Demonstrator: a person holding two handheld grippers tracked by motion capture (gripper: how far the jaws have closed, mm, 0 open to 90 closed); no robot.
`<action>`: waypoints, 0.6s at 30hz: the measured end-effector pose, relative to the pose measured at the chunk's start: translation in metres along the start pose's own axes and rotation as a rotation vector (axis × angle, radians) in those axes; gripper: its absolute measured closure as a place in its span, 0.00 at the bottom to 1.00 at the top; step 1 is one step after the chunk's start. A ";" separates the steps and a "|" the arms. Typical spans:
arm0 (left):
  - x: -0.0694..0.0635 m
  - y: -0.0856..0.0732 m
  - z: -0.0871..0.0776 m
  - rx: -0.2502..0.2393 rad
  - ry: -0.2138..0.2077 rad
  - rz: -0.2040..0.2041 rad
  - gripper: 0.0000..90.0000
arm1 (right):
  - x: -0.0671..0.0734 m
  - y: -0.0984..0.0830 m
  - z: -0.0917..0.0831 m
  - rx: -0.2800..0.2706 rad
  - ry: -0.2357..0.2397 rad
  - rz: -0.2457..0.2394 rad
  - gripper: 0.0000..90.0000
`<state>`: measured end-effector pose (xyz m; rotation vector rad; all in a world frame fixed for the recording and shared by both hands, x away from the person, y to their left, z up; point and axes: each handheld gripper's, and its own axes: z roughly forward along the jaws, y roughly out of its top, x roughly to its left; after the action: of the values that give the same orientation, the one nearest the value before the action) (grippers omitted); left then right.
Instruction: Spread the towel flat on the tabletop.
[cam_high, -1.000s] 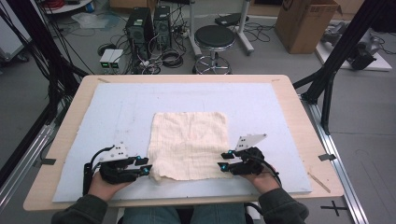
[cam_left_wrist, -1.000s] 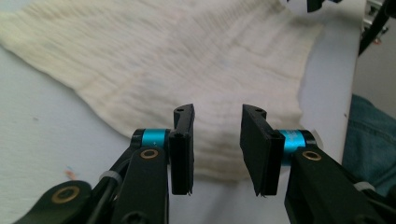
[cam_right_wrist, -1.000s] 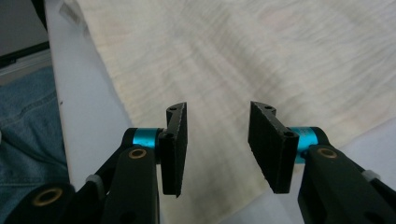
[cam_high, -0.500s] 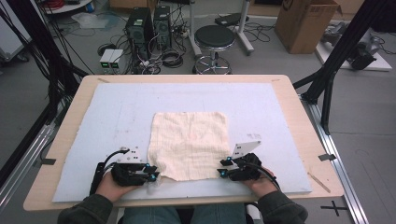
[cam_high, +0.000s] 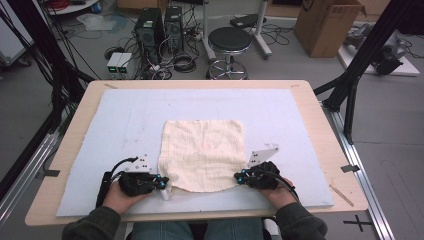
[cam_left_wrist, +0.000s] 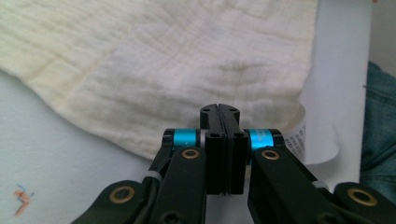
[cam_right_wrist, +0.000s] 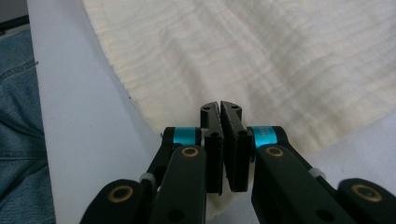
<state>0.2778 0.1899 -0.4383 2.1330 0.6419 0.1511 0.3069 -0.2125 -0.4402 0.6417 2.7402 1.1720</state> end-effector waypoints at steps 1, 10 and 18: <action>0.000 0.001 -0.003 -0.015 -0.003 0.000 0.99 | 0.000 0.000 0.000 0.001 -0.001 -0.004 0.98; -0.002 0.002 -0.029 -0.074 0.003 0.015 0.99 | 0.006 0.001 -0.011 -0.039 0.018 0.000 0.98; -0.003 -0.001 -0.031 -0.073 -0.018 0.000 0.89 | 0.008 -0.005 -0.014 -0.032 0.042 0.005 0.84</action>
<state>0.2647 0.2117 -0.4199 2.0623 0.6175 0.1529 0.2945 -0.2215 -0.4334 0.6278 2.7491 1.2420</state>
